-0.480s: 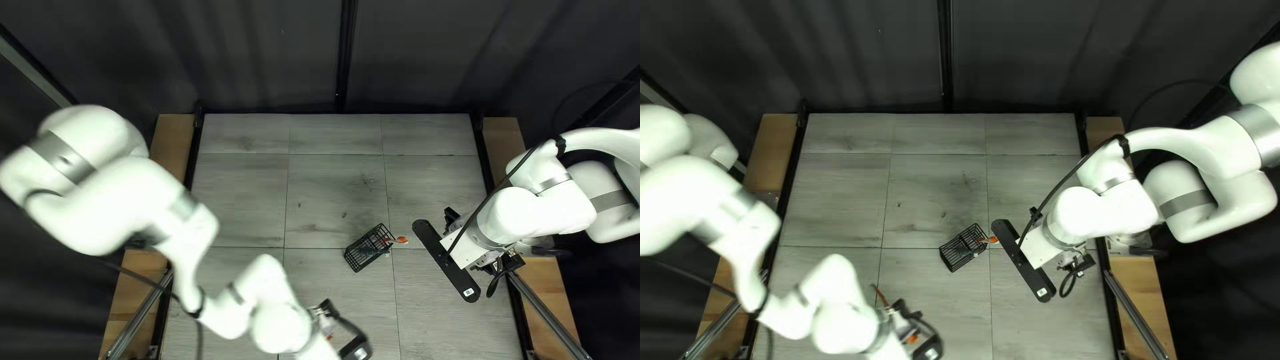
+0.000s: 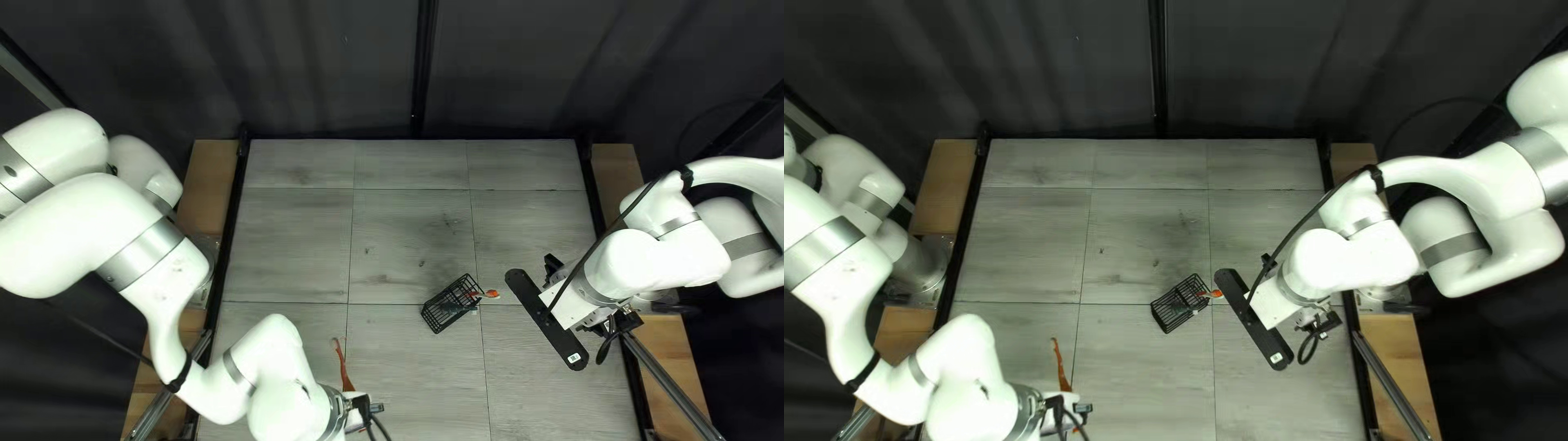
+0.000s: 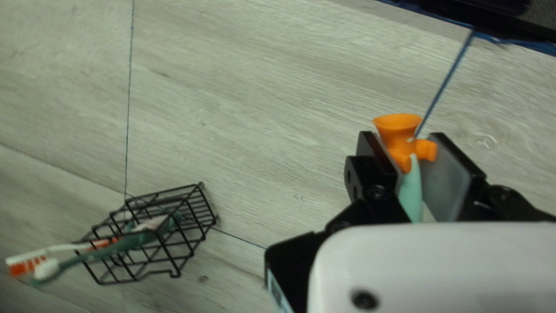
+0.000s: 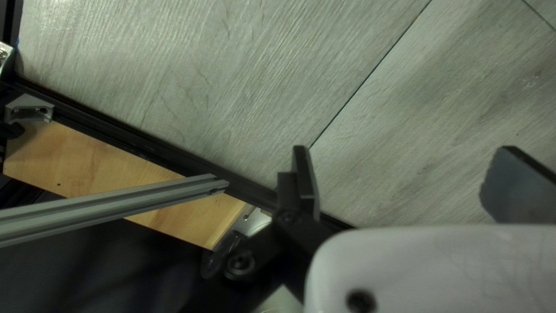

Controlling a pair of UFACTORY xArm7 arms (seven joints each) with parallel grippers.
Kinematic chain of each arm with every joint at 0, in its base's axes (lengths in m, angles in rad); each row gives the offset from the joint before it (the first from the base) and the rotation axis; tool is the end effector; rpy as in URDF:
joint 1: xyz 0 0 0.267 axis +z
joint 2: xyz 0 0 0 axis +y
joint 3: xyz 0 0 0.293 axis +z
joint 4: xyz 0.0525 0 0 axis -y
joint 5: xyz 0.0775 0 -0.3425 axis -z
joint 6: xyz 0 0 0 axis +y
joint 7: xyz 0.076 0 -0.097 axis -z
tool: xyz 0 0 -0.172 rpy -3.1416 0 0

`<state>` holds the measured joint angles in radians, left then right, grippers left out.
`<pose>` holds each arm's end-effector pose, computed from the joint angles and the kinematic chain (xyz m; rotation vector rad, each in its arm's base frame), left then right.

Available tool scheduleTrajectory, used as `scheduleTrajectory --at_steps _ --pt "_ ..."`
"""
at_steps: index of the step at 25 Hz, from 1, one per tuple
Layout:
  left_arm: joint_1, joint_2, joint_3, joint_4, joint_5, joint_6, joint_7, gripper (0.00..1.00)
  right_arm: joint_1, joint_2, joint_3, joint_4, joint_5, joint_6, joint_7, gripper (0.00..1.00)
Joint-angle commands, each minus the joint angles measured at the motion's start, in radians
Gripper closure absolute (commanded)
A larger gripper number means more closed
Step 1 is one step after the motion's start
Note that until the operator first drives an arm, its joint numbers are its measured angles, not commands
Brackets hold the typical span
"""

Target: Pick up toothbrushes and insert them into a toothbrush holder

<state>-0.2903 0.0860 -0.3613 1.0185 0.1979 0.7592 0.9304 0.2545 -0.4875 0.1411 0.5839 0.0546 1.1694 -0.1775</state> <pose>0.4291 -0.2982 0.1649 -1.9624 2.2554 -0.2427 0.2728 0.1152 0.1778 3.0025 0.8142 -0.1542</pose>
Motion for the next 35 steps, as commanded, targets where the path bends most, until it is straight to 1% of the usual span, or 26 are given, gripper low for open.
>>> scheduleTrajectory --at_steps 1,2,3,4,6,7,8,11,13,16,19,22,25,34,35 --pt "0.051 0.021 0.001 -0.031 -0.099 -0.064 0.238 1.0 0.0 0.0 0.0 0.0 0.0 0.0 0.0 0.0" --pt "0.065 0.029 0.0 -0.031 -0.128 -0.067 0.3 1.0 0.0 0.0 0.0 0.0 0.0 0.0 0.0 0.0" --pt "0.108 0.048 -0.006 -0.041 -0.201 -0.08 0.459 1.0 0.0 0.0 0.0 0.0 0.0 0.0 0.0 0.0" --pt "0.143 0.06 -0.01 -0.052 -0.249 -0.091 0.575 1.0 0.0 0.0 0.0 0.0 0.0 0.0 0.0 0.0" --pt "0.188 0.073 -0.014 -0.063 -0.316 -0.089 0.75 1.0 0.0 0.0 0.0 0.0 0.0 0.0 0.0 0.0" --pt "0.202 0.07 -0.011 -0.076 -0.336 -0.092 0.807 1.0 0.0 0.0 0.0 0.0 0.0 0.0 0.0 0.0" --pt "0.222 0.063 -0.006 -0.095 -0.364 -0.09 0.9 1.0 0.0 0.0 0.0 0.0 0.0 0.0 0.0 0.0" --pt "0.249 0.031 0.013 -0.135 -0.398 -0.064 1.042 1.0 0.0 0.0 0.0 0.0 0.0 0.0 0.0 0.0" --pt "0.251 -0.005 0.019 -0.156 -0.399 -0.036 1.086 1.0 0.0 0.0 0.0 0.0 0.0 0.0 0.0 0.0" --pt "0.24 -0.059 0.011 -0.175 -0.37 0.006 1.097 1.0 0.0 0.0 0.0 0.0 0.0 0.0 0.0 0.0" --pt "0.221 -0.109 -0.012 -0.18 -0.322 0.048 1.057 1.0 0.0 0.0 0.0 0.0 0.0 0.0 0.0 0.0" --pt "0.206 -0.132 -0.036 -0.159 -0.268 0.085 0.998 1.0 0.0 0.0 0.0 0.0 0.0 0.0 0.0 0.0" --pt "0.193 -0.117 -0.058 -0.099 -0.2 0.148 0.92 1.0 0.0 0.0 0.0 0.0 0.0 0.0 0.0 0.0" --pt "0.193 -0.117 -0.058 -0.099 -0.2 0.148 0.92 1.0 0.0 0.0 0.0 0.0 0.0 0.0 0.0 0.0" --pt "0.194 -0.101 -0.058 -0.1 -0.193 0.132 0.892 1.0 0.001 -0.014 -0.003 -0.001 -0.015 0.0 -0.023 0.0"
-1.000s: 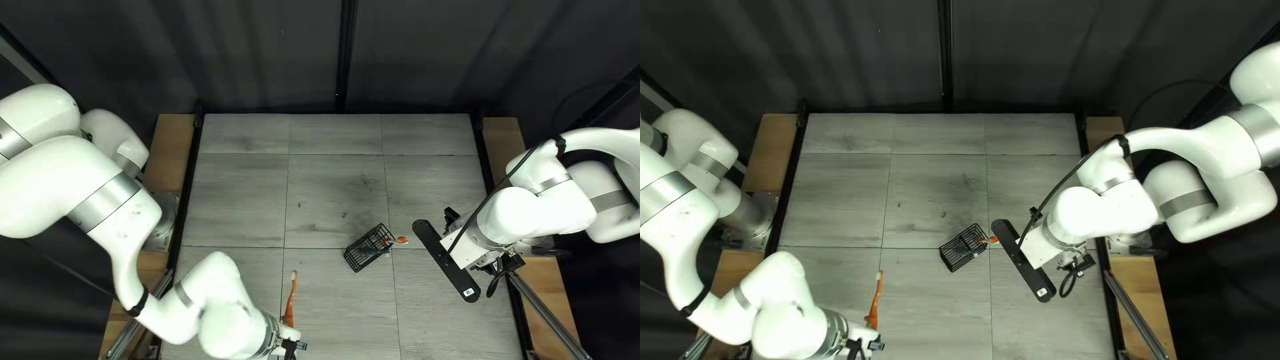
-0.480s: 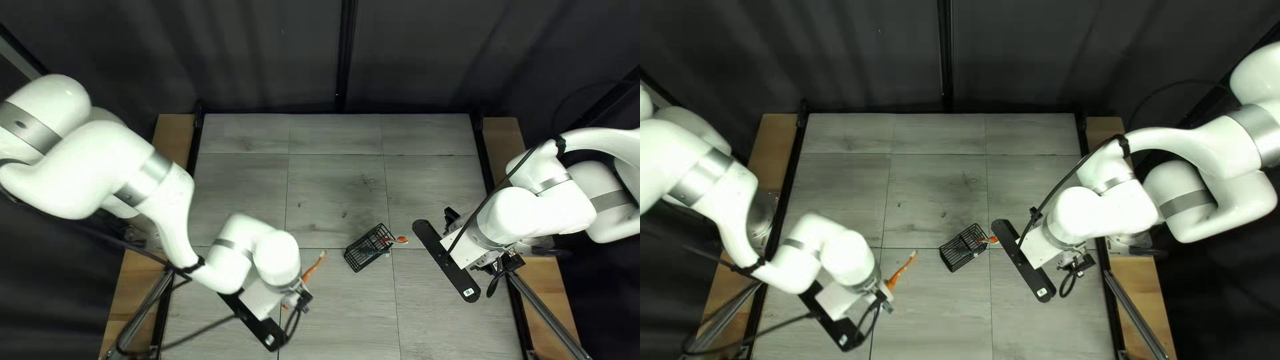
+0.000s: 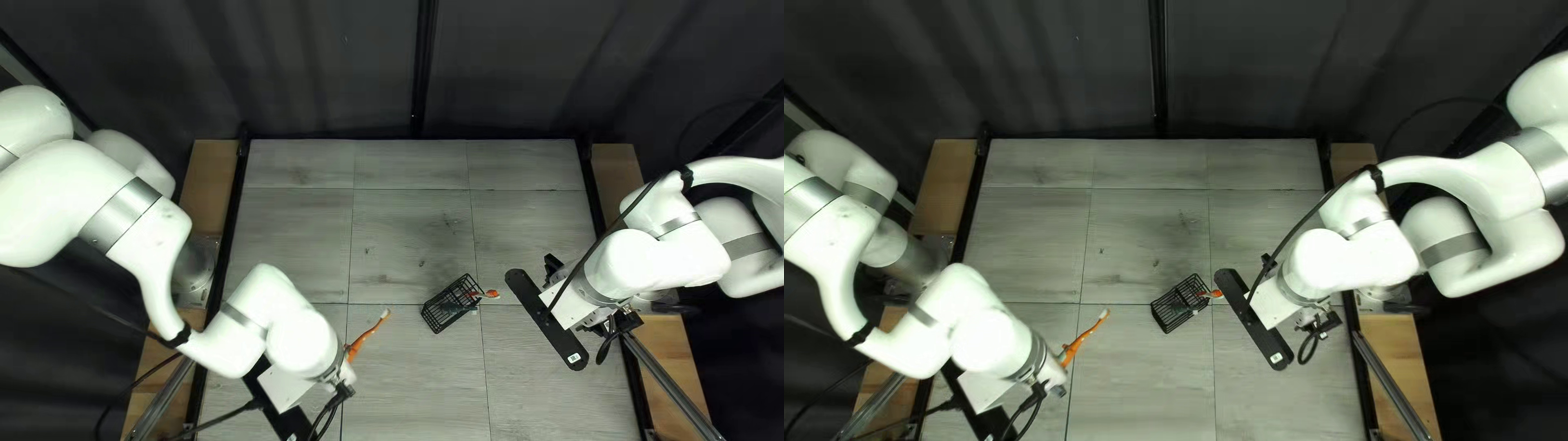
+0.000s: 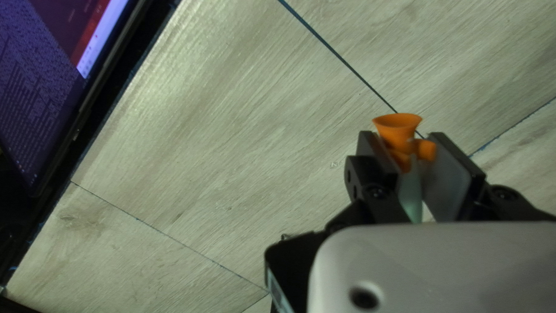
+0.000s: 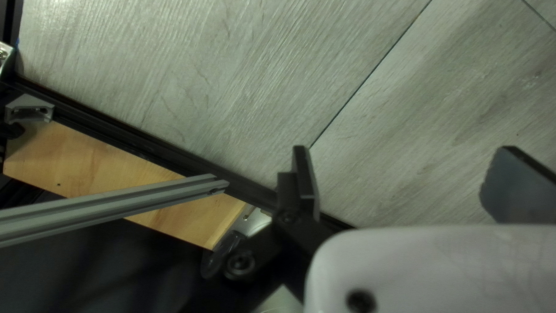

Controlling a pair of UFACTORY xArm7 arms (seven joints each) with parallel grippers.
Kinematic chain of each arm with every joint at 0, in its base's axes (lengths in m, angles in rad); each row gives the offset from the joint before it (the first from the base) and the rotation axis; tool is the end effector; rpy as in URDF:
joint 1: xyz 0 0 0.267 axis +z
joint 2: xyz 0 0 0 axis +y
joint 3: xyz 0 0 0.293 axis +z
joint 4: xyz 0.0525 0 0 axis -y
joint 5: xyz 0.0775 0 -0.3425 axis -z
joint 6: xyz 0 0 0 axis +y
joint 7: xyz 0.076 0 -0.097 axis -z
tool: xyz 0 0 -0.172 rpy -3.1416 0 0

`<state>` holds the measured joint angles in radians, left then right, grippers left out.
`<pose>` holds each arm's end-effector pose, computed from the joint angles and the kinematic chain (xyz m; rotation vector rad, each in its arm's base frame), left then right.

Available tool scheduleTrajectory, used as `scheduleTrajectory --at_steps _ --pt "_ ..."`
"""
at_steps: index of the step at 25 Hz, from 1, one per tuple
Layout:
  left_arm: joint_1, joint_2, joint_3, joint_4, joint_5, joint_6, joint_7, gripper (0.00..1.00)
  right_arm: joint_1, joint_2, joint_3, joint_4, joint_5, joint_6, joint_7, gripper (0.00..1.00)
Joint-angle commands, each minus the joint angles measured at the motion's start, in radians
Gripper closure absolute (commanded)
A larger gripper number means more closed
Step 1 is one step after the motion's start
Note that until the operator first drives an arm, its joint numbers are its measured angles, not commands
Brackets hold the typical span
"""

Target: Pick up toothbrushes and insert them into a toothbrush holder

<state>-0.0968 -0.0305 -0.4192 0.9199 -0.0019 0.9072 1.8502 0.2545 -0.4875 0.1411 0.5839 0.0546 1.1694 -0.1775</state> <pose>0.3959 -0.2233 0.1587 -1.1764 2.8764 -0.0390 0.2728 0.1152 0.1778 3.0025 0.8142 -0.1542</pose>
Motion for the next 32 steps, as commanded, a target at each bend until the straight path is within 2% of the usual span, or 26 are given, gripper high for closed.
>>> scheduleTrajectory --at_steps 1,6,12,19,27,32 --pt "-0.006 0.034 -0.006 0.011 0.039 -0.021 -0.069 1.0 -0.004 -0.031 -0.02 0.002 -0.022 0.001 -0.051 0.0" --pt "-0.03 0.073 -0.022 0.059 0.159 0.003 -0.162 1.0 -0.021 -0.08 -0.086 0.016 -0.033 -0.027 -0.153 0.0" --pt "-0.054 0.114 -0.034 0.138 0.238 0.104 -0.211 1.0 -0.048 -0.047 -0.181 0.043 -0.012 -0.102 -0.248 0.0" --pt "-0.066 0.176 -0.031 0.234 0.28 0.238 -0.23 1.0 -0.059 -0.044 -0.327 0.042 0.131 -0.242 -0.323 0.0" --pt "-0.066 0.176 -0.031 0.234 0.28 0.238 -0.23 1.0 -0.059 -0.044 -0.327 0.042 0.131 -0.242 -0.323 0.0" --pt "-0.108 0.316 -0.029 0.409 0.342 0.391 -0.24 1.0 -0.083 -0.113 -0.268 -0.054 0.129 -0.376 -0.227 0.0"
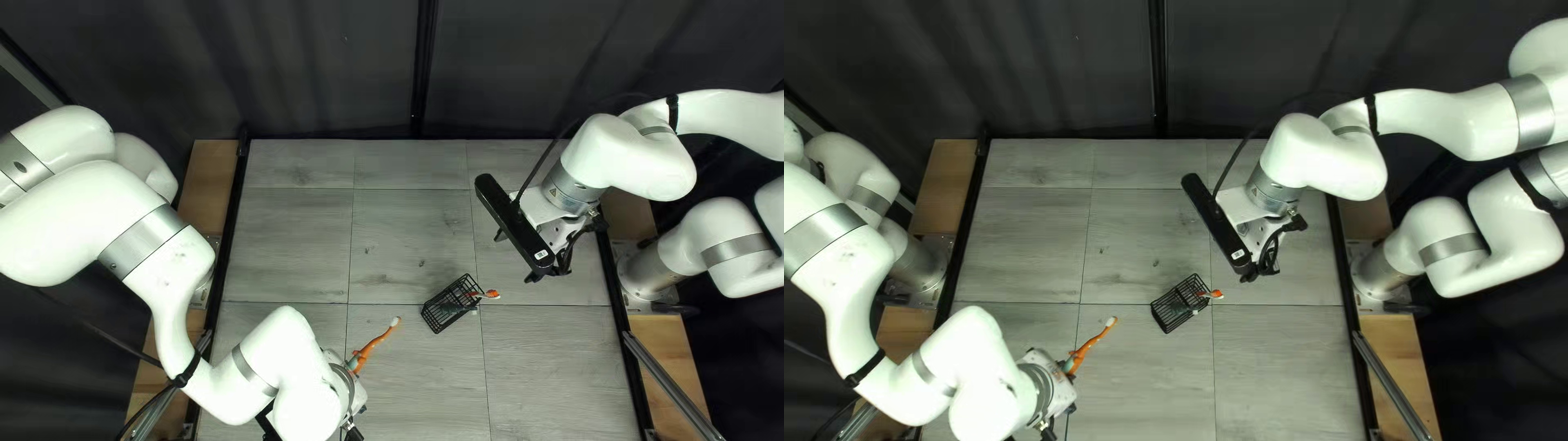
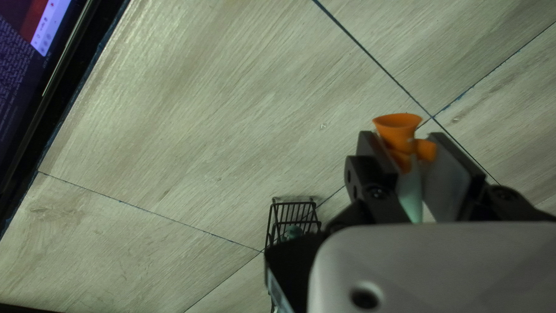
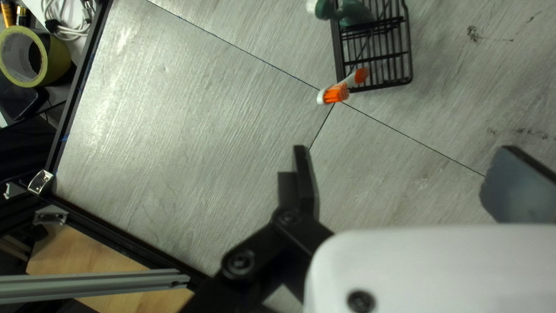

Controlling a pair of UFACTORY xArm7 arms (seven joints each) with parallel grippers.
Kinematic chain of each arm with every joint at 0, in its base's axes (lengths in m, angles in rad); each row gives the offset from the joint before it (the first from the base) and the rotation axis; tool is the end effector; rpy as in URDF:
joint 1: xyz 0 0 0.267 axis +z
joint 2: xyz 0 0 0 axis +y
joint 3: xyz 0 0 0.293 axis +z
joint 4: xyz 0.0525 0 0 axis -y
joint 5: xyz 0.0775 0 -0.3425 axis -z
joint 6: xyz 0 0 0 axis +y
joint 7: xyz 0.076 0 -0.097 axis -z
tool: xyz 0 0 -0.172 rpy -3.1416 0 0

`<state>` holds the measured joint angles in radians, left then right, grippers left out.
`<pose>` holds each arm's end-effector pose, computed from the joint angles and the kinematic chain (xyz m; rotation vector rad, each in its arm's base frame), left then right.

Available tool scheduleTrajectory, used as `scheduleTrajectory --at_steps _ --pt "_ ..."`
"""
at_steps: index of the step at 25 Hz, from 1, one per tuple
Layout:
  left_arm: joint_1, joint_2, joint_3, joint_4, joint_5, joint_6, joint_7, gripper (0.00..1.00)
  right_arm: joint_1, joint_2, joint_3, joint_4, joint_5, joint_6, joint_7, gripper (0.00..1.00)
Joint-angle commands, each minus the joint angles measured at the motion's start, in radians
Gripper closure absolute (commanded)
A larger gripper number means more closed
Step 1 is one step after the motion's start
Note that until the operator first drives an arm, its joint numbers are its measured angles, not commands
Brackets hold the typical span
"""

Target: Pick up toothbrushes and insert them into a toothbrush holder

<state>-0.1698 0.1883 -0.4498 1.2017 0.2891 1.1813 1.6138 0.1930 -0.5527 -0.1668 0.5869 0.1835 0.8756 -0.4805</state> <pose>0.4197 -0.2285 0.1633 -1.1538 2.8101 0.3210 0.3768 0.0510 0.2340 -2.8625 -0.6102 -0.4413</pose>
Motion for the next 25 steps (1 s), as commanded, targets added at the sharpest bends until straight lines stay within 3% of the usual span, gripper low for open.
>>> scheduleTrajectory --at_steps 1,6,10,16,25 --pt "-0.047 0.126 0.003 0.169 0.068 0.163 -0.002 1.0 -0.034 -0.059 0.059 -0.063 -0.001 -0.105 0.118 0.0" --pt "-0.077 0.19 0.008 0.25 0.096 0.28 -0.009 1.0 -0.06 -0.039 0.118 -0.094 0.011 -0.258 0.246 0.0" --pt "-0.077 0.18 0.009 0.23 0.093 0.297 -0.019 1.0 -0.053 0.012 0.131 -0.096 0.036 -0.361 0.281 0.0" --pt "-0.066 0.128 0.013 0.152 0.077 0.294 -0.054 1.0 0.017 0.21 0.094 0.009 0.122 -0.469 0.213 0.0" --pt "-0.066 0.115 0.022 0.122 0.098 0.287 -0.086 1.0 0.096 0.321 0.026 0.052 0.267 -0.583 0.044 0.0"
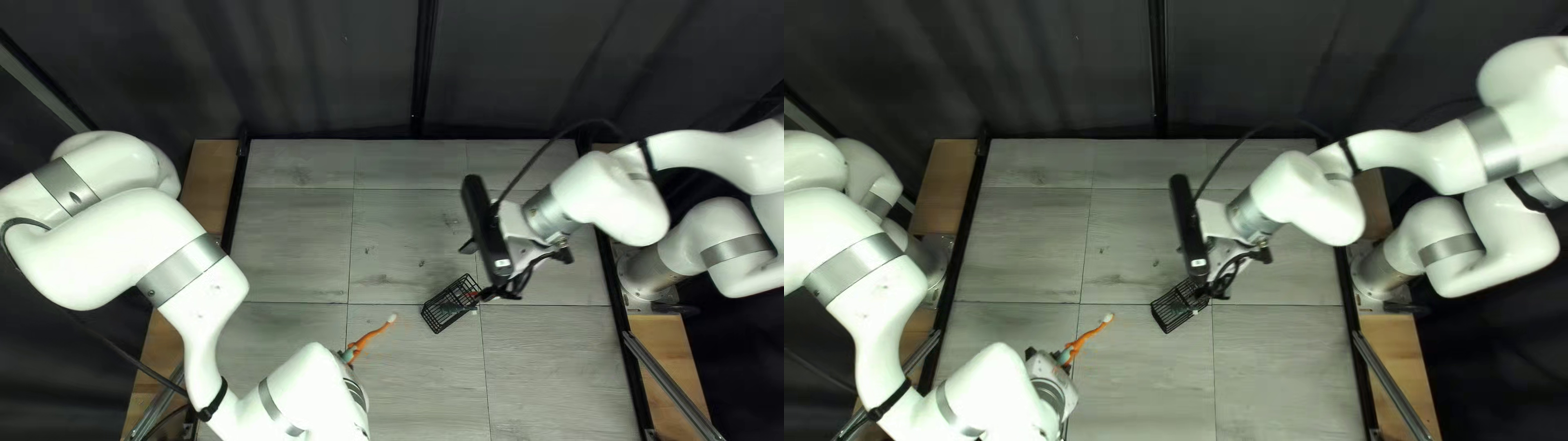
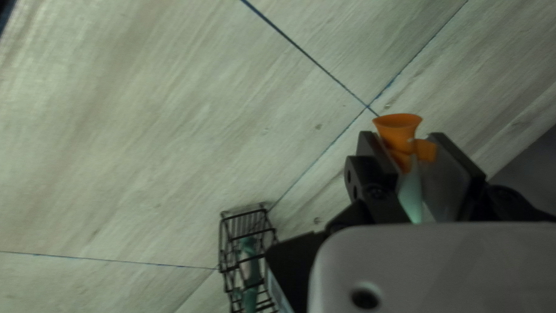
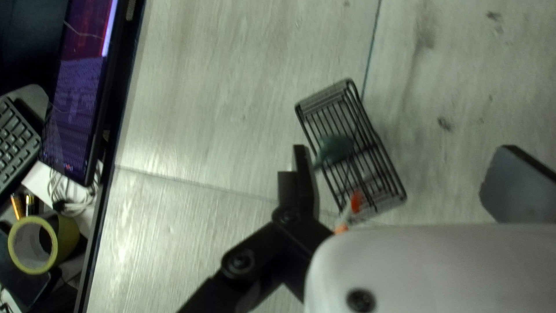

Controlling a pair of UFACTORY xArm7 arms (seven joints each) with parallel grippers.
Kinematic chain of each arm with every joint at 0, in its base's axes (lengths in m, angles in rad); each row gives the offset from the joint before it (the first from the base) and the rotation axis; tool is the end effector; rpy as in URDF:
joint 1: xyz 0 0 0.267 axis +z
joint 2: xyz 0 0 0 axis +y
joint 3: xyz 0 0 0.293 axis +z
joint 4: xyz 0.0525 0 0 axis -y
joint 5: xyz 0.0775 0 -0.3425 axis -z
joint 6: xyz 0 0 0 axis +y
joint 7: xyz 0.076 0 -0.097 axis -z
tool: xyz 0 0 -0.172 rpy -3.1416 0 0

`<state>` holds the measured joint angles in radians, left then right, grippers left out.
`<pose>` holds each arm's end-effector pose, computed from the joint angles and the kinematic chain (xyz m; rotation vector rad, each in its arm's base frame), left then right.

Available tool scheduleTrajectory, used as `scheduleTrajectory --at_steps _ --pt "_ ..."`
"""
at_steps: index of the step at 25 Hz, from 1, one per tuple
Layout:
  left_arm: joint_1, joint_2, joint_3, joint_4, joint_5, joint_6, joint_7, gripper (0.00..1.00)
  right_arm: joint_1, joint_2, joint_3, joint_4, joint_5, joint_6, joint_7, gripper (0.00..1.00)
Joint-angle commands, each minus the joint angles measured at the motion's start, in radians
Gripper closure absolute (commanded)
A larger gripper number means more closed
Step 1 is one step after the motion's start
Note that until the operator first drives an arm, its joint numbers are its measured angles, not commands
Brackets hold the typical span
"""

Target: Pick up toothbrushes and insert them into a toothbrush holder

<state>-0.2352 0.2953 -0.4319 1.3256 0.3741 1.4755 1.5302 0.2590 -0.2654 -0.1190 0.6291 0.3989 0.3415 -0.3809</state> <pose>0.3954 -0.1965 0.1624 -1.2019 2.7636 0.7192 0.4898 0.0798 0.2211 -2.8189 -0.2494 -0.8220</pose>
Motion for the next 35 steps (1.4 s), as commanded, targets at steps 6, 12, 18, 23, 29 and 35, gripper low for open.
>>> scheduleTrajectory --at_steps 6,12,18,23,29,35 --pt "0.001 0.01 0.004 -0.006 0.017 -0.018 0.0 1.0 0.032 0.029 -0.023 0.005 0.05 -0.045 -0.067 0.0" --pt "0.001 0.01 0.004 -0.006 0.017 -0.018 0.0 1.0 0.032 0.029 -0.023 0.005 0.05 -0.045 -0.067 0.0" --pt "0.001 0.01 0.004 -0.006 0.017 -0.018 0.0 1.0 0.078 0.038 -0.047 -0.05 0.133 -0.256 -0.091 0.0" --pt "0.001 0.01 0.004 -0.006 0.017 -0.018 0.0 1.0 0.495 0.158 -0.37 0.052 0.617 -0.417 -0.482 0.0" --pt "0.001 0.01 0.004 -0.006 0.017 -0.018 0.0 1.0 0.435 0.263 -0.274 0.197 1.085 -0.397 -0.889 0.0" --pt "0.001 0.01 0.004 -0.006 0.017 -0.018 0.0 1.0 0.333 0.231 -0.231 0.093 0.23 -0.388 -0.125 0.0"
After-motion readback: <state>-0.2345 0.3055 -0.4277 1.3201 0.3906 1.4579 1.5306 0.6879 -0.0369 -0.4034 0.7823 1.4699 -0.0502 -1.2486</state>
